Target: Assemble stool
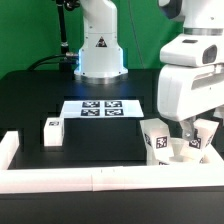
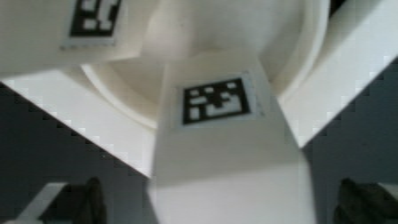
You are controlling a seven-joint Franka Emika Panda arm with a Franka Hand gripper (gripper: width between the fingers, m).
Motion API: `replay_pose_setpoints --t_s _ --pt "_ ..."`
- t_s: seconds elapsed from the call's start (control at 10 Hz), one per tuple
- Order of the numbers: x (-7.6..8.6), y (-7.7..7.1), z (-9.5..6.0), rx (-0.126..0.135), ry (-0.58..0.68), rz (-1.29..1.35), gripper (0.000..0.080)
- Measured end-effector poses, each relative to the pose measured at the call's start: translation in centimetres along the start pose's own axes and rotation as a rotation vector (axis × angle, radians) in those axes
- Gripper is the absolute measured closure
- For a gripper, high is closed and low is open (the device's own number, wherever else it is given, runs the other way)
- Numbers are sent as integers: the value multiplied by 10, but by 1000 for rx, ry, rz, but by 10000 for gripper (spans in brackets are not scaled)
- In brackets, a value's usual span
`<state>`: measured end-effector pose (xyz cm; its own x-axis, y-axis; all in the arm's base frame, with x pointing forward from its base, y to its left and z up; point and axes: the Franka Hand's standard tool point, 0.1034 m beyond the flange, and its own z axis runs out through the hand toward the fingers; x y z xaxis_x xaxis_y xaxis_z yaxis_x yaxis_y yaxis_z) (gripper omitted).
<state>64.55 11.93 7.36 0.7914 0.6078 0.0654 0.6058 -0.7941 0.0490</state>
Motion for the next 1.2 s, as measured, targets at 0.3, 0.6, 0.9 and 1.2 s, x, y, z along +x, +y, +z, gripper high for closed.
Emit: replay_pose_setpoints --t_s 0.3,0.6,0.9,1.2 --pt "0 0 0 0 0 46 174" --pt "-2 3 1 -2 -2 173 464" --pt "-7 12 1 -11 -5 402 464" --pt "-14 28 1 -27 2 777 463"
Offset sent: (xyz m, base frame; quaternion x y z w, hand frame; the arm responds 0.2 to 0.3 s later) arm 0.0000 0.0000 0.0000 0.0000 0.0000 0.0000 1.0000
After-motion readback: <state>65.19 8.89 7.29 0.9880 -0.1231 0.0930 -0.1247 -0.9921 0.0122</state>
